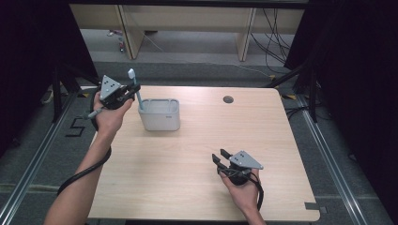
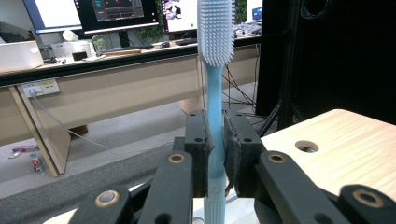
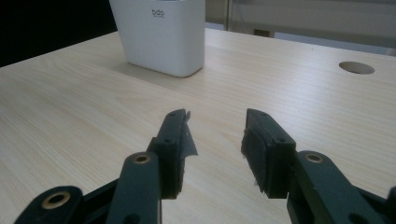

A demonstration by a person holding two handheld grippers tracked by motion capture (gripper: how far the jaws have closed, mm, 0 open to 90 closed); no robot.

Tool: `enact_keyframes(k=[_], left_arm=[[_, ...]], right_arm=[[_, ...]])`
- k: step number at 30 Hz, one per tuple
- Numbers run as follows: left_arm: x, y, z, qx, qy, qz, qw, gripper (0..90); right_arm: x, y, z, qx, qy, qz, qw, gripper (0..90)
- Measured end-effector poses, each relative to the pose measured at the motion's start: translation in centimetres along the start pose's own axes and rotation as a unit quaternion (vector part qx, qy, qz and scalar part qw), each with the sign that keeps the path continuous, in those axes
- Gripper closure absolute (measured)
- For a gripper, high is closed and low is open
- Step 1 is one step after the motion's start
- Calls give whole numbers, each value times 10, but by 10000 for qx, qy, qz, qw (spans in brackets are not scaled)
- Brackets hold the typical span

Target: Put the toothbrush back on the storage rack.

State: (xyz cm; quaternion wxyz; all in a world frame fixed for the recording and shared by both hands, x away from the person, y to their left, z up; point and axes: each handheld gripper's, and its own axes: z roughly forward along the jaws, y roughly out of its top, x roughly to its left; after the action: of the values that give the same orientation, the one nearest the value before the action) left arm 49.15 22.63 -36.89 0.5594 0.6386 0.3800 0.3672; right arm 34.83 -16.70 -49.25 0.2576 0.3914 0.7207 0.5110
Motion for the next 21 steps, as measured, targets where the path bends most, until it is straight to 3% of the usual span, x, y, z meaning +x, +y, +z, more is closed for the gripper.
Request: enact_keyframes(k=[15, 17, 18, 21], left_arm=[[1, -7, 6, 89, 22, -8, 10000, 800], [2, -7, 7, 105, 22, -11, 9999, 800], [2, -8, 8, 104, 16, -19, 9999, 799], [1, -9, 9, 118, 11, -23, 9999, 800]], right_arm=[[2, -1, 0, 54, 121, 211, 9997, 597], [1, -1, 1, 13, 114, 127, 9999, 597], [0, 0, 0, 1, 7, -30, 10000, 597], [-1, 0, 0, 21, 14, -29, 10000, 597]])
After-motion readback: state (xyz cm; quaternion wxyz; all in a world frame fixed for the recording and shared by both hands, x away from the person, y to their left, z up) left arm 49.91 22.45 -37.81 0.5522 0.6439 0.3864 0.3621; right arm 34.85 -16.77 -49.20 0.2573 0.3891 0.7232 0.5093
